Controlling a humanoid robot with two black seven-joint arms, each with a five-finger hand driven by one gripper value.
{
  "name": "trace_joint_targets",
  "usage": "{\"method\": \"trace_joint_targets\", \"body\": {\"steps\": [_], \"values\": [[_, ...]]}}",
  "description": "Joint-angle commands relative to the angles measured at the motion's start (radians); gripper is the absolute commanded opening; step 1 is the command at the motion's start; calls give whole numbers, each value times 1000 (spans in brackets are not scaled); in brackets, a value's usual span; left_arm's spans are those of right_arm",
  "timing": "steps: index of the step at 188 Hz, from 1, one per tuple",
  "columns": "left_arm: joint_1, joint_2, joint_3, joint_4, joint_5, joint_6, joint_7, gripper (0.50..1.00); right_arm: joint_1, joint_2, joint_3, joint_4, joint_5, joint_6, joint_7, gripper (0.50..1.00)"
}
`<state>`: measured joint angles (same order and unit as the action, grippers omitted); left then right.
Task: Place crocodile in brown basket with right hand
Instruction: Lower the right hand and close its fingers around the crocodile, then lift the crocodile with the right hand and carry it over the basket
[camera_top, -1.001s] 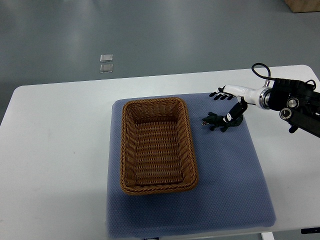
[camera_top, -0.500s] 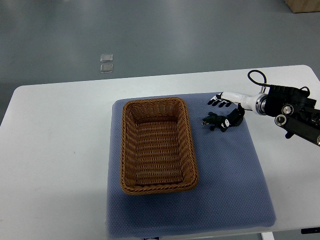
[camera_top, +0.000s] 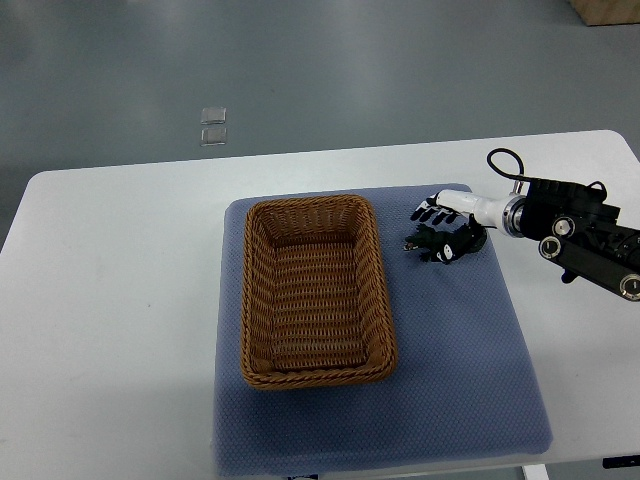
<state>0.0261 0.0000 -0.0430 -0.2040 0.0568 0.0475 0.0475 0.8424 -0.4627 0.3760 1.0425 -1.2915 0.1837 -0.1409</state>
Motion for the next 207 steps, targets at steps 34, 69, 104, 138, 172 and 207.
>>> {"method": "trace_joint_targets", "body": {"steps": [34,69,104,138,172,207], "values": [[0,0,0,0,0,0,0,1000,-8,7,0,-13,-12,0,4,764],[0,0,0,0,0,0,0,1000,-9,12,-2,-13,-15,0,10,670],[0,0,0,0,0,0,0,1000,-8,10,-22,-15,-17,0,24,548],[0,0,0,0,0,0,0,1000,-3,9,-22,-13,-20,2,26,500],[0,0,0,0,0,0,0,1000,12,-5,-20,-13,-20,8,26,500],[0,0,0,0,0,0,0,1000,37,-16,-19,-10,-20,11,26,500]]}}
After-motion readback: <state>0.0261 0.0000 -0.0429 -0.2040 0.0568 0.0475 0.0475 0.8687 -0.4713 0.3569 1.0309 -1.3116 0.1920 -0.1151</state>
